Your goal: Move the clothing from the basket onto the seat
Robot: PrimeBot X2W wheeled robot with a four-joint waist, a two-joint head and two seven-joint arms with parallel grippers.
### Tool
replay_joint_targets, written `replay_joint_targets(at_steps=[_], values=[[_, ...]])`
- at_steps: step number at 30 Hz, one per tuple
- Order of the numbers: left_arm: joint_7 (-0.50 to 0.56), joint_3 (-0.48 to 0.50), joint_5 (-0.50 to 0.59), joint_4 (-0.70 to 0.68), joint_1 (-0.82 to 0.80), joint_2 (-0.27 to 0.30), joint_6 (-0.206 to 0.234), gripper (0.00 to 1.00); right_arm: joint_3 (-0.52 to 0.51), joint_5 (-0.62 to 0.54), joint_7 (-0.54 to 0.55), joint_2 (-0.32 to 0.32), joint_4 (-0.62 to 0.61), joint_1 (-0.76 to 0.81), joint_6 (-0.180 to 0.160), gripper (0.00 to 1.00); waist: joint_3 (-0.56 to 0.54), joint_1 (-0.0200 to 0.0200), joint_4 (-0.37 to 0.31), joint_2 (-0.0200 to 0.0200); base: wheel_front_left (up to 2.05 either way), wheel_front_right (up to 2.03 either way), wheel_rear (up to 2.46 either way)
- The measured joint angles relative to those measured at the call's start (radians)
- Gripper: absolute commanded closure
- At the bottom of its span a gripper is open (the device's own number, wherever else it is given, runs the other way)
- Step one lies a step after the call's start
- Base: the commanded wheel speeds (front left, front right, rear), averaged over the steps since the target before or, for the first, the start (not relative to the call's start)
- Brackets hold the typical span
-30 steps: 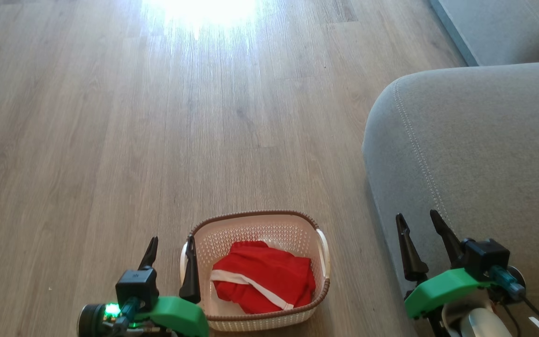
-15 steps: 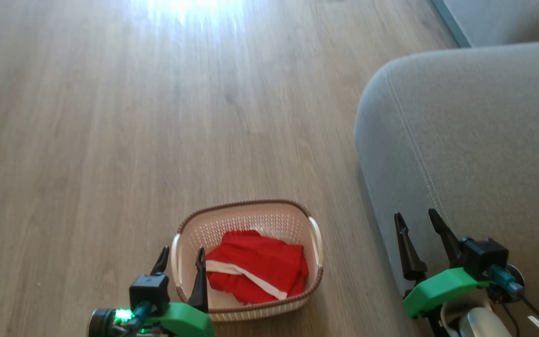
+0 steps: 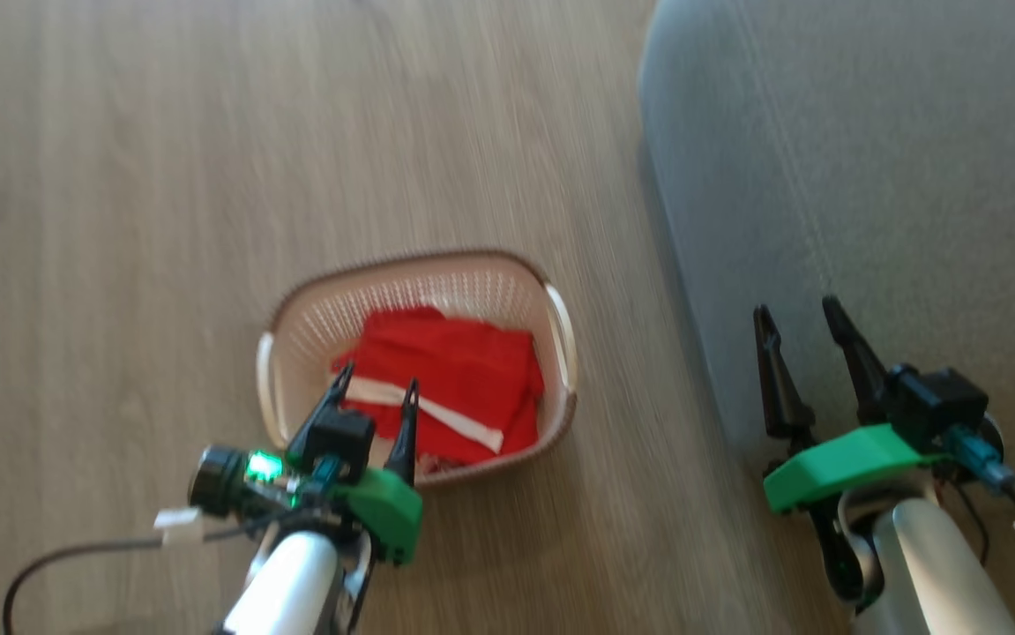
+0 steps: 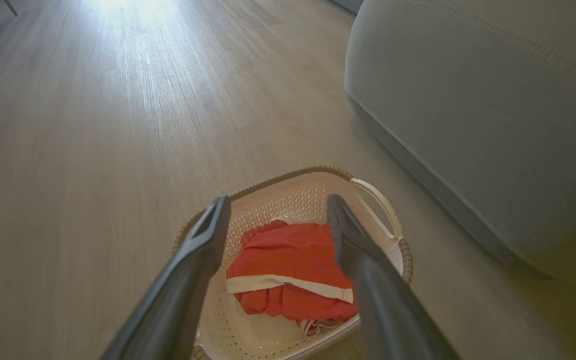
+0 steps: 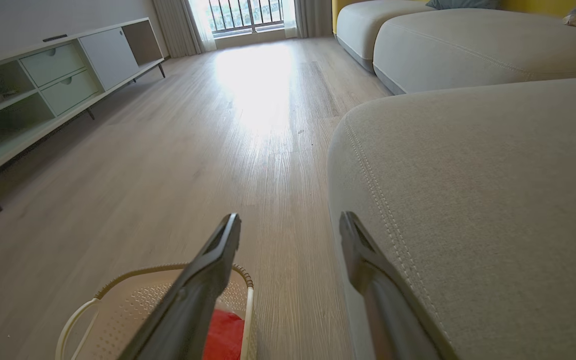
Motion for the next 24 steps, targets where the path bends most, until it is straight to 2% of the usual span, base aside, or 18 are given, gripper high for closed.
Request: replay_joint_targets(at_steps=[8, 20, 24], values=[[0.0, -0.045, 0.075, 0.229, -0.215, -0.001, -0.03, 0.0, 0.02, 0.027, 0.0, 0.0, -0.032, -0.048, 0.0, 0.0, 0.183, 0.0001, -0.043, 0.0, 0.0, 0.0, 0.0], [0.0, -0.053, 0.098, 0.58, -0.509, 0.002, -0.055, 0.0, 0.066, 0.069, 0.0, 0.0, -0.096, -0.089, 0.0, 0.0, 0.401, 0.0002, -0.113, -0.0001, 0.0, 0.0, 0.0], [0.048, -0.057, 0.09, 0.697, -0.618, 0.002, -0.07, 0.0, 0.066, 0.091, 0.0, 0.0, -0.114, -0.091, 0.0, 0.0, 0.467, 0.0001, -0.136, 0.0, 0.0, 0.0, 0.0]])
